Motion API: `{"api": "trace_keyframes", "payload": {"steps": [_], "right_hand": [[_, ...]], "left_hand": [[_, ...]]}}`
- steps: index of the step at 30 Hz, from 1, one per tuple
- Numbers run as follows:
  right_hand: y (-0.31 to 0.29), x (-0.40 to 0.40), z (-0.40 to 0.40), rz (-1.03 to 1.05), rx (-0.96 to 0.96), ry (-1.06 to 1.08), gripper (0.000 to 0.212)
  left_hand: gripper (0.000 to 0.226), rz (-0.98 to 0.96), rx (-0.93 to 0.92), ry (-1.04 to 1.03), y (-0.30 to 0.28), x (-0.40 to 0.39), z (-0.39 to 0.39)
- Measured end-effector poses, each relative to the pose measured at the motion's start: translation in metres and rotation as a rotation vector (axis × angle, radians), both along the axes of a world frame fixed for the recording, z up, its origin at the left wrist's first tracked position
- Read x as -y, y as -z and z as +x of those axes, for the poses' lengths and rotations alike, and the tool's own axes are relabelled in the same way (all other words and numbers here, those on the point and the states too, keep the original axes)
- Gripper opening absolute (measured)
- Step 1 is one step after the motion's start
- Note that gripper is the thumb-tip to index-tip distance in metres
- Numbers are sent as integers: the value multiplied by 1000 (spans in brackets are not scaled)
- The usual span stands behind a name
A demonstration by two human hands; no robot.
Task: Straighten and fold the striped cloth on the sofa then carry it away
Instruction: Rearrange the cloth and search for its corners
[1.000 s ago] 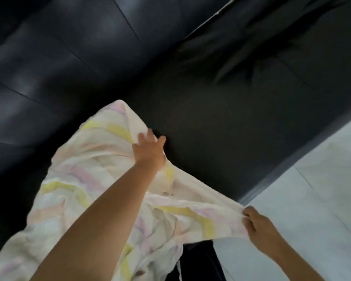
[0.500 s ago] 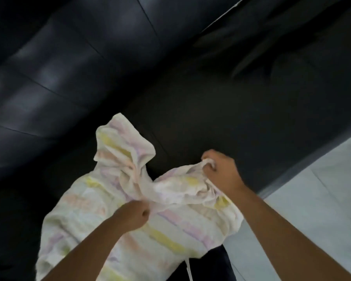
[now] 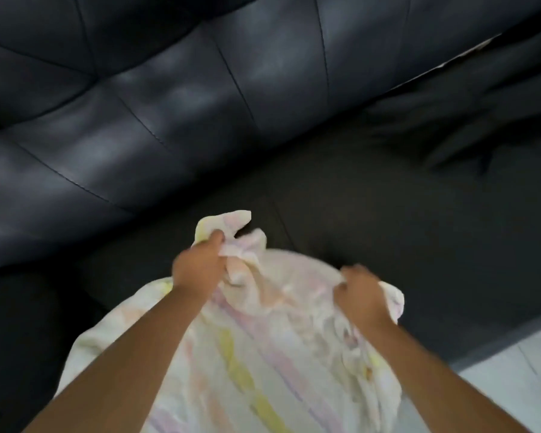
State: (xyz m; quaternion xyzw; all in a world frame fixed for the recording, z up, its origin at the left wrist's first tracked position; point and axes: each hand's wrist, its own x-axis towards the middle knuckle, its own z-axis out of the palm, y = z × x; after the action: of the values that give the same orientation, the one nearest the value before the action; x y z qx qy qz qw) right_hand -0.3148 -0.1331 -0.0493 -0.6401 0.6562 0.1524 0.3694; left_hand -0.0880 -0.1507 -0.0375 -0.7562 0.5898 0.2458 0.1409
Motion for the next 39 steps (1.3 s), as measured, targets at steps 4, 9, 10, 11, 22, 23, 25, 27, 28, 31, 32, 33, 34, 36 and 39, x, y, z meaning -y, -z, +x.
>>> {"api": "trace_keyframes", "payload": {"steps": [4, 9, 10, 11, 22, 23, 25, 27, 28, 31, 32, 33, 34, 36, 39], "right_hand": [[-65, 64, -15, -518, 325, 589, 21], [-69, 16, -36, -237, 141, 241, 29], [-52, -5, -44, -99, 60, 180, 36], [-38, -24, -51, -11, 14, 203, 39], [-47, -19, -20, -475, 227, 198, 42], [-42, -15, -17, -420, 235, 130, 45], [-31, -8, -17, -301, 145, -4, 50], [-20, -2, -24, -235, -29, -163, 50], [-18, 1, -26, -203, -100, -213, 52], [-13, 6, -31, -194, -256, -343, 46], [-12, 9, -30, -229, -255, -330, 38], [-14, 13, -27, -273, -197, -252, 34], [-19, 20, -25, -327, -62, -102, 33], [-50, 38, -27, -470, 242, 336, 23], [-106, 40, -53, -682, 576, 695, 30]], "left_hand": [[17, -782, -188, 93, -64, 0, 24], [13, -442, -122, 248, -56, -63, 18], [24, -261, -109, 278, -46, -80, 11], [34, -81, -65, 331, -38, -95, 5], [35, -153, -47, 188, 2, -94, 5], [39, -101, -72, 236, 0, -86, 3], [59, -18, -103, 355, 3, -81, -1], [62, 147, -126, 282, 10, -79, -1], [64, 196, -154, 163, 11, -76, 0], [62, 113, -195, -23, 14, -70, 5], [57, 97, -160, 9, 15, -69, 8], [50, 96, -128, 43, 16, -69, 10], [42, 72, -123, 66, 16, -69, 12], [24, -33, -200, 80, 4, -66, 13], [26, -320, -282, 177, -22, -63, 9]]}}
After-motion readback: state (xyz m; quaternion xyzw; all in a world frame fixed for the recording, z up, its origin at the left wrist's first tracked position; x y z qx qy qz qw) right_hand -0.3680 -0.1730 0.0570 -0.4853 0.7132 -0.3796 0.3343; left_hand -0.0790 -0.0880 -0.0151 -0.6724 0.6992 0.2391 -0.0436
